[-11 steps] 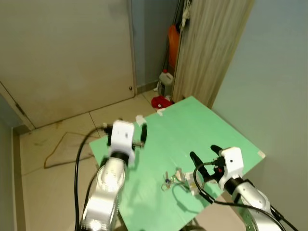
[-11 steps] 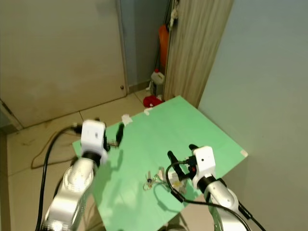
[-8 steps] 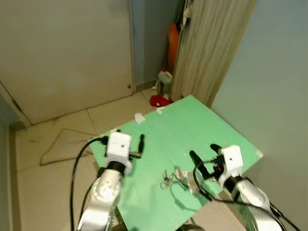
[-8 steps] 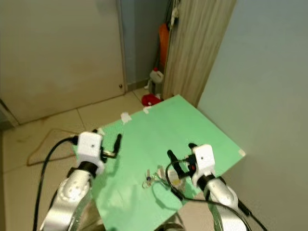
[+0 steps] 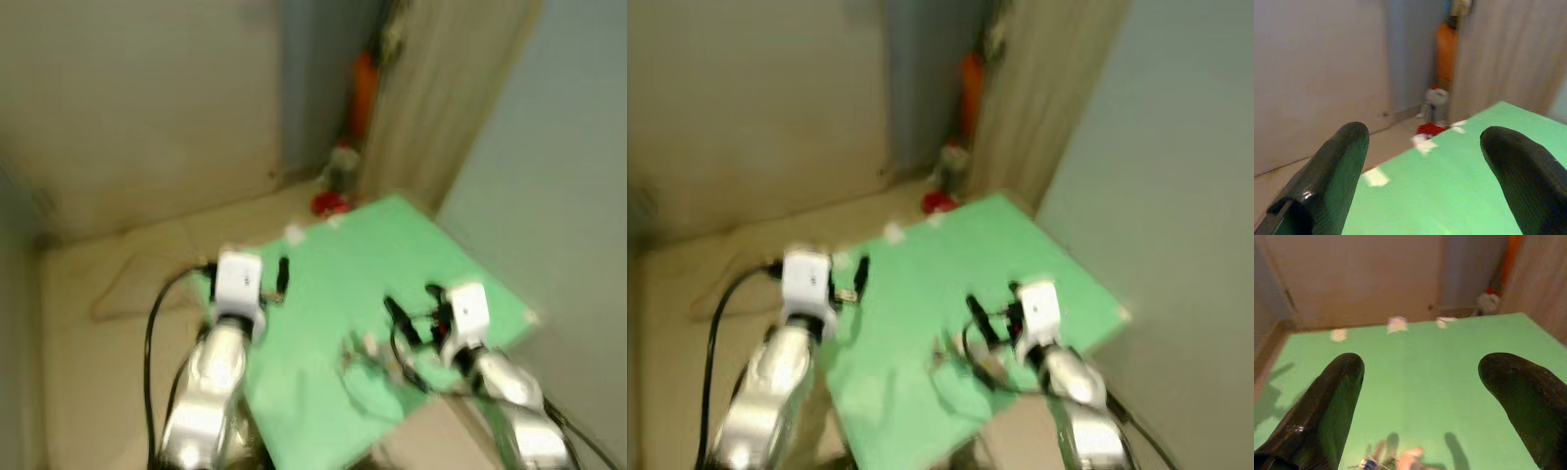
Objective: Hang keys on a hook
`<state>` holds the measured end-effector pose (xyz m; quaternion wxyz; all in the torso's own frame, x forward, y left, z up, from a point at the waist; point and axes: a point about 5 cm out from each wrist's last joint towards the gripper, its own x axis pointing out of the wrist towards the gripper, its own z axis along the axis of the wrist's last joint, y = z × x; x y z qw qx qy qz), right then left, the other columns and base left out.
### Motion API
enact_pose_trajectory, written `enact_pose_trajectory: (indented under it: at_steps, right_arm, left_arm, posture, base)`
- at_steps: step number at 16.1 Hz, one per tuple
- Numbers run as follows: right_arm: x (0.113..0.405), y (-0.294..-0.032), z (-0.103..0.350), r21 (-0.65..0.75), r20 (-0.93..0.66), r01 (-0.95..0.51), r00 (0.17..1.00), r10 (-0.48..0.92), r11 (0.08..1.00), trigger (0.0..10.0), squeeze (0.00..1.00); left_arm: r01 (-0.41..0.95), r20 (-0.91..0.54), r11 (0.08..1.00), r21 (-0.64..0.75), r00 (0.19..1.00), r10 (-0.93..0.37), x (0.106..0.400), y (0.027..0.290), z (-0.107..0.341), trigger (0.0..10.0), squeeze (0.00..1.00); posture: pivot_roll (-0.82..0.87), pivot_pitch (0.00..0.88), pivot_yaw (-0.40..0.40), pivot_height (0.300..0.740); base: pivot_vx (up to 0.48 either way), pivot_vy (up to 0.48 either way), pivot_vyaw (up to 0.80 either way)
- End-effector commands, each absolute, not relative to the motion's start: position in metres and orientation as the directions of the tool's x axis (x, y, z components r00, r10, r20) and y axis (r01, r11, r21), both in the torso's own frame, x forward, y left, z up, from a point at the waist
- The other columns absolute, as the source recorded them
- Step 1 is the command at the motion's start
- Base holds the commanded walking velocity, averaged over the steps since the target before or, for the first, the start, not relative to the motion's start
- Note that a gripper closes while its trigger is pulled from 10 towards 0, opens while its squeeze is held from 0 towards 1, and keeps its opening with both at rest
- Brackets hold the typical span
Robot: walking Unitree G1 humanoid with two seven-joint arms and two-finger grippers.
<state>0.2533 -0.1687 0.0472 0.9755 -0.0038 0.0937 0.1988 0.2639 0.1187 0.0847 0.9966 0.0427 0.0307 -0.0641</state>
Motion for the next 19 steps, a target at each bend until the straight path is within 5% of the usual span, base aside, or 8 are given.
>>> enact_pose_trajectory:
  at_steps: [1,5,11,19]
  right_arm:
    - [0.247,-0.169,0.041,0.044,-0.201,-0.379,0.903,0.38,0.924,10.0,0.0]
    - [0.243,-0.168,0.038,0.056,-0.199,-0.352,0.913,0.356,0.934,10.0,0.0]
    - [0.241,-0.166,0.037,0.055,-0.198,-0.351,0.914,0.354,0.935,10.0,0.0]
    - [0.241,-0.162,0.033,0.044,-0.215,-0.372,0.903,0.372,0.927,10.0,0.0]
  left_arm:
    - [0.135,-0.082,0.988,0.079,0.988,-0.128,0.266,0.12,0.082,10.0,0.0]
    - [0.158,-0.06,0.981,0.112,0.987,-0.152,0.273,0.115,0.087,10.0,0.0]
    - [0.14,-0.076,0.985,0.1,0.988,-0.133,0.274,0.11,0.083,10.0,0.0]
    - [0.097,-0.091,0.991,0.09,0.992,-0.089,0.274,0.111,0.079,10.0,0.0]
  posture:
    - [-0.19,0.009,0.001,0.74]
    - [-0.21,0.009,0.033,0.74]
    - [-0.21,0.015,0.041,0.74]
    - [-0.2,0.022,0.039,0.74]
  base:
    - [-0.48,0.0,0.0]
    - [0.0,0.0,0.0]
    - [0.137,-0.428,0.0]
    - [0.315,-0.358,0.77]
